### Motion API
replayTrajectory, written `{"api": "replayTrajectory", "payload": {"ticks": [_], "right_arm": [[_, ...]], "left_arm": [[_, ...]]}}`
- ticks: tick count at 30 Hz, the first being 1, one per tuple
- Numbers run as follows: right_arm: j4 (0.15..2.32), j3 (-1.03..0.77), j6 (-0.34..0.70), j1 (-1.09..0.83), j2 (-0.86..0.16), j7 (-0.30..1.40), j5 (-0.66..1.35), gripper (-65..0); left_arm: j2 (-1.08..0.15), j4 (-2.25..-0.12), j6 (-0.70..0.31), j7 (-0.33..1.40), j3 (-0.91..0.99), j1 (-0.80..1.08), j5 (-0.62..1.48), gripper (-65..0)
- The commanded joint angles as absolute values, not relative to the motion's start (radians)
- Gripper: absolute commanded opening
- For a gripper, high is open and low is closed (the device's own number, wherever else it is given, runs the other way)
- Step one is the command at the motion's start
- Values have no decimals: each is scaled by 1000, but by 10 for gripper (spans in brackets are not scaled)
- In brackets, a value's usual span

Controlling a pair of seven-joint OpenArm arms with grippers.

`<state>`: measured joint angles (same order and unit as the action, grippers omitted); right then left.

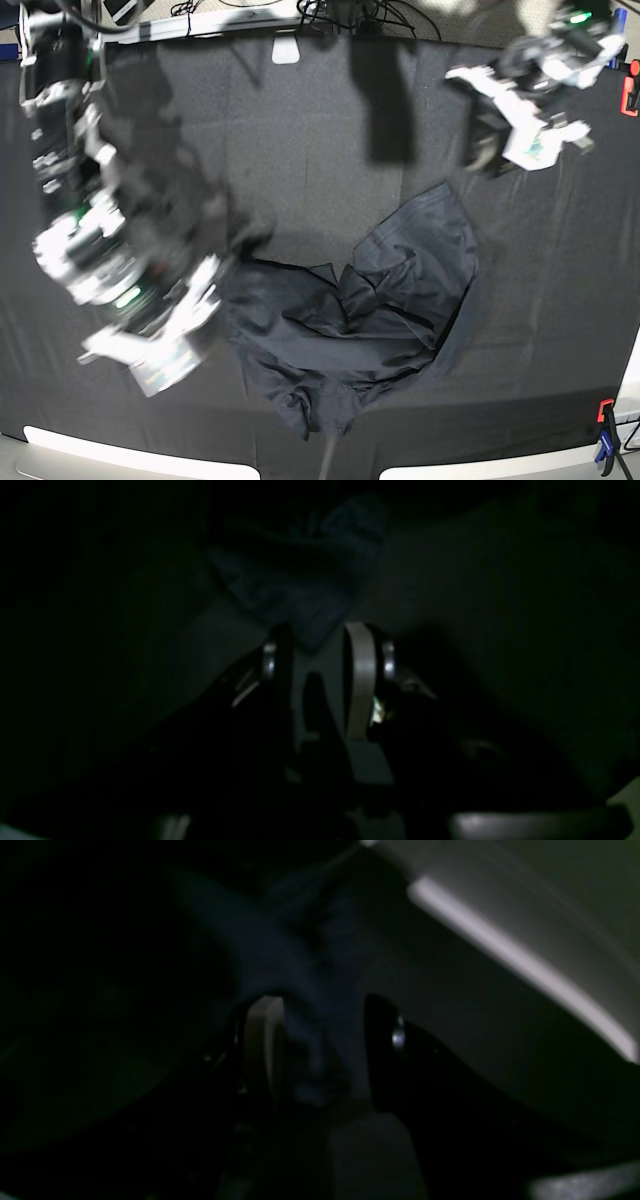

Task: Layout the t-shirt on the table in an organized manner, then fold the t-shirt properly
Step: 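Lift the shirt with the right gripper and drag it toward the right arm's base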

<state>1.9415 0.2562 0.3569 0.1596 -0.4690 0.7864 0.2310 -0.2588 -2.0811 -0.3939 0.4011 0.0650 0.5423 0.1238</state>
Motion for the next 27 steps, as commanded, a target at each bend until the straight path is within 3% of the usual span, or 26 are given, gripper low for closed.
{"api": "replayTrajectory", "payload": {"ticks": [1,6,9,19,24,27], "right_arm": [[1935,285,360,182,-478,762,211,-389],[1757,474,350,215,-473,679,27,-389],[1649,543,253,262,-468,673,-14,-389],[1435,582,273,348,-331,670,-139,-395],[1415,582,270,352,-319,611,-189,-650],[1415,581,199,382,-318,558,-241,-650]], "left_arm": [[-258,-2098,-385,384,59,533,128,-500],[-247,-2098,-385,391,44,521,123,-500],[-247,-2098,-385,397,44,521,93,-500],[-247,-2098,-382,397,44,521,79,-500],[-247,-2098,-382,397,44,521,79,-500],[-247,-2098,-382,397,44,521,79,-500]]}}
